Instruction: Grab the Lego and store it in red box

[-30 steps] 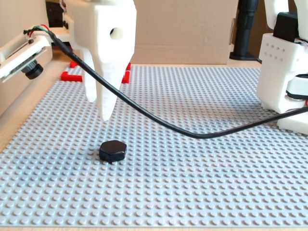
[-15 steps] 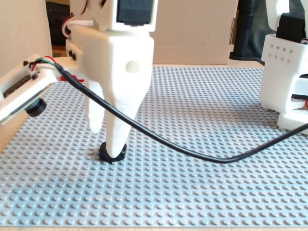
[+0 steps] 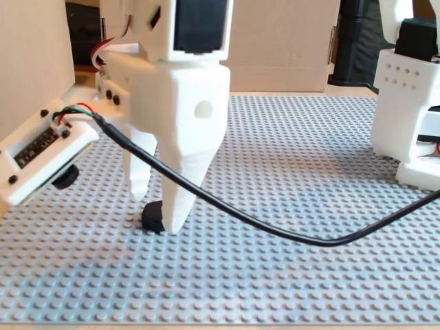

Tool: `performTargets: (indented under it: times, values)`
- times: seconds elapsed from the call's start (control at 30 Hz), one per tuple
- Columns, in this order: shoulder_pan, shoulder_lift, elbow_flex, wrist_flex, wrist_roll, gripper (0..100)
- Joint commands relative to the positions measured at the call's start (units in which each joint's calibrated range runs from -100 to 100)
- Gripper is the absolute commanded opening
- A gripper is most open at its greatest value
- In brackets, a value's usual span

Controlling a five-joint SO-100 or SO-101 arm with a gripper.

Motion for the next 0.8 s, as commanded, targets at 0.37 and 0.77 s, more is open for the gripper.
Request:
performTargets:
  times: [0.37,0.77]
  values:
    - [5.93,-1.88,4.46,-5.31,-0.21,22]
    - [8.76,-5.86,7.65,-1.97,0.36,22]
